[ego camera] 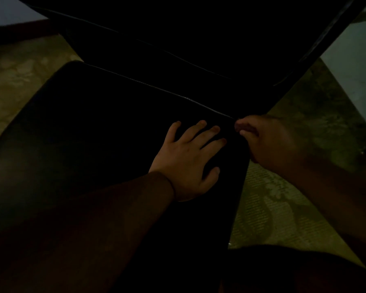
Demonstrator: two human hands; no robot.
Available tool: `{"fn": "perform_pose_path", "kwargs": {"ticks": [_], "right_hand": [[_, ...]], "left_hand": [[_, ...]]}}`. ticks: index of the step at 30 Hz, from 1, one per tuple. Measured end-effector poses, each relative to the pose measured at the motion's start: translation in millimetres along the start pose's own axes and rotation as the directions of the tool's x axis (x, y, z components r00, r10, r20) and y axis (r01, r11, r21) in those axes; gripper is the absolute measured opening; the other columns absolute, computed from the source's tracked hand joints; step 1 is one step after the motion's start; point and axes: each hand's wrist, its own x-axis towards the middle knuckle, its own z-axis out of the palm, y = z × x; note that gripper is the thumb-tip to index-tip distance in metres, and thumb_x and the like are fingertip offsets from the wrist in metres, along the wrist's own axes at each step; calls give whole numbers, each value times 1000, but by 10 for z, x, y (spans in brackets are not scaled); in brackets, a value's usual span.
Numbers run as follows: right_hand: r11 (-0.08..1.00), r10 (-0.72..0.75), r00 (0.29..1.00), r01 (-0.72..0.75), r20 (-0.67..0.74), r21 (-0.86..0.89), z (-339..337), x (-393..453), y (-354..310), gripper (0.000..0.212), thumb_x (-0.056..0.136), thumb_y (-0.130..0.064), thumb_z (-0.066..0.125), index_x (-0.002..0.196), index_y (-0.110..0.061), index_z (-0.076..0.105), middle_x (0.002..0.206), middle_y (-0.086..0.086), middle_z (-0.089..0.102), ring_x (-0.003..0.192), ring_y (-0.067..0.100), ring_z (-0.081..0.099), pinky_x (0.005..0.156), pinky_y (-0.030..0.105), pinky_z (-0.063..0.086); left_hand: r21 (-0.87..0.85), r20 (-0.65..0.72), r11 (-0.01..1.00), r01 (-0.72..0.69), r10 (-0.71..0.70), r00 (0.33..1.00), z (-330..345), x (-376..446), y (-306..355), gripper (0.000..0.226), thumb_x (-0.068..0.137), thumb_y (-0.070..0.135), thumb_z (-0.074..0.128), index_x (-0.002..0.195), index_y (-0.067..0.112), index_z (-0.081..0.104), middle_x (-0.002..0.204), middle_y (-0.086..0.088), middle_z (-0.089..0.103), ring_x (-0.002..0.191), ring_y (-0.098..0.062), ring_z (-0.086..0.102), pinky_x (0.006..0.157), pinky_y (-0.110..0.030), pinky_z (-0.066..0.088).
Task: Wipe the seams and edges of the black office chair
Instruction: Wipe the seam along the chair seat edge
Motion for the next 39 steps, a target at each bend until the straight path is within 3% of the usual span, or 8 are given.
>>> {"fn": "perform_pose_path", "kwargs": {"ticks": [3, 8, 12, 17, 23, 29, 34, 39], "right_hand": [[998, -30, 999, 32, 30, -49, -50, 38, -11, 15, 95, -21, 58, 106, -26, 68, 93, -6, 64, 61, -3, 50, 63, 28, 45], [996, 6, 999, -10, -41, -90, 7, 76, -55, 22, 96, -23, 57, 115, -22, 67, 107, 3, 69, 95, 20, 64, 79, 30, 50], [998, -14, 1000, 16, 25, -59, -44, 9, -18, 20, 95, -22, 58, 112, -24, 68, 103, 1, 68, 78, 8, 58, 71, 23, 44], [987, -4, 1000, 0, -24, -163, 9, 176, -90, 18, 94, -28, 56, 110, -28, 65, 104, 6, 67, 92, 25, 63, 80, 41, 54], [987, -57, 997, 65, 55, -147, -57, 39, -152, 18, 94, -24, 58, 109, -24, 67, 104, 5, 67, 93, 23, 63, 80, 38, 53], [976, 3, 1000, -7, -16, -219, 40, 230, -241, 21, 96, -26, 55, 114, -23, 66, 109, 7, 65, 97, 27, 63, 75, 30, 47], [988, -18, 999, 25, 43, -155, -17, 141, -240, 18, 94, -25, 57, 109, -23, 68, 102, 4, 67, 92, 23, 64, 79, 37, 54], [969, -18, 1000, 13, -18, -247, 59, 262, -276, 20, 97, -30, 54, 112, -25, 66, 104, 9, 67, 92, 29, 64, 76, 37, 54]], "left_hand": [[6, -17, 1000, 7, -7, 1000, 25, -31, 5, 67, 91, 61, 32, 153, 34, 36, 164, 2, 31, 154, -28, 19, 118, -66, 12], [-10, 17, 999, 52, -52, 999, 21, -11, 7, 73, 91, 65, 29, 158, 37, 21, 168, -1, 18, 156, -31, 7, 120, -65, 5], [-10, 33, 999, 52, -51, 998, 25, 5, 4, 73, 90, 65, 29, 157, 37, 25, 167, 0, 23, 156, -30, 11, 120, -65, 7], [-28, 23, 998, 63, -63, 998, 10, 15, -1, 72, 90, 65, 32, 156, 36, 30, 164, 1, 31, 154, -30, 18, 119, -65, 10], [-19, 12, 998, 54, -54, 998, 18, 16, -3, 73, 88, 65, 33, 154, 35, 32, 162, 0, 34, 153, -30, 20, 119, -65, 10], [-34, 20, 997, 68, -68, 998, 20, 19, -9, 73, 88, 65, 31, 155, 35, 31, 163, 1, 32, 154, -29, 17, 120, -65, 8], [-24, 15, 998, 54, -54, 998, 33, 30, -8, 74, 88, 64, 32, 155, 35, 31, 163, -1, 33, 154, -31, 18, 119, -65, 9], [-29, 20, 998, 60, -59, 998, 36, 33, -27, 74, 87, 64, 33, 155, 35, 31, 163, 0, 33, 154, -31, 18, 119, -66, 9]]}}
